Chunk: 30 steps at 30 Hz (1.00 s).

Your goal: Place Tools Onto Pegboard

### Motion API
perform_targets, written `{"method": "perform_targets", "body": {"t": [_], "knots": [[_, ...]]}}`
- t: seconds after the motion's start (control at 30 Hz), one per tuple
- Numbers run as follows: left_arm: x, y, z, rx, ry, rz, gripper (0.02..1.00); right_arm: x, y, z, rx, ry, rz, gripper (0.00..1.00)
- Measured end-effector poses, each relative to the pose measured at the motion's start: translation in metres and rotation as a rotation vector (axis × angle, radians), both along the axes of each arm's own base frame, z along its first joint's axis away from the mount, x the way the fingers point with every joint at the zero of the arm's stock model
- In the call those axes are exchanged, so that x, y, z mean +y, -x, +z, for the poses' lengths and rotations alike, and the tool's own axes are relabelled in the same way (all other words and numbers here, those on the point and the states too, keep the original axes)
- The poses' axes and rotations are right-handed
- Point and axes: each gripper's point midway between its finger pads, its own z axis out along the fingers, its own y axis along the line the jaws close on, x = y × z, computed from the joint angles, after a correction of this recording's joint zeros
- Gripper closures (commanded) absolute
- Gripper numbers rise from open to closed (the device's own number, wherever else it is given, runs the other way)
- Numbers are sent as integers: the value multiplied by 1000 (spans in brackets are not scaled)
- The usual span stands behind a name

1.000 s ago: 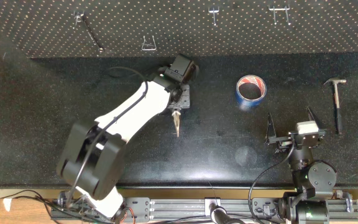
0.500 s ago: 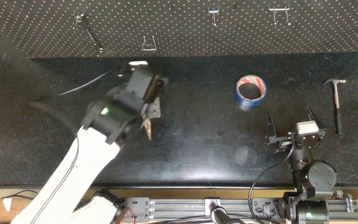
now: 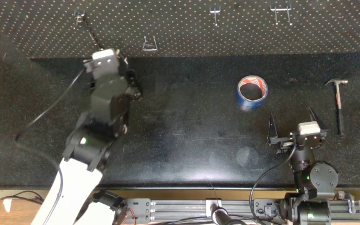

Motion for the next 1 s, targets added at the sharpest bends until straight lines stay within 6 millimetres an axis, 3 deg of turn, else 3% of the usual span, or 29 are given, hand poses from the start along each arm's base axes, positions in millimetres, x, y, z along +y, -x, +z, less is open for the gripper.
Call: {"method": "perform_targets", "body": {"t": [0.1,0.13,0.23,0.33,0.47,0.53,0.63,0.8,0.87,1.0], "knots": [[-3,-7,36,-159,-3,-24,989,0,0,0,0,0,0,3],[-7,-18,49,-228,-31,-38,989,0,0,0,0,0,0,3],[-15,-41,59,-317,-78,-50,989,0,0,0,-1,0,0,3],[-27,-71,42,-335,-151,-69,989,0,0,0,0,0,0,3],[-35,-87,20,-306,-190,-92,989,0,0,0,0,0,0,3],[-37,-85,16,-282,-199,-116,991,0,0,0,0,0,0,3],[-34,-65,11,-200,-227,-158,989,0,0,0,0,0,0,3],[-9,-22,55,-362,-173,-153,989,0,0,0,0,0,0,3],[0,-12,59,-438,-159,-140,989,0,0,0,0,0,0,3],[-3,-15,39,-487,-145,-156,991,0,0,0,0,0,0,3]]}}
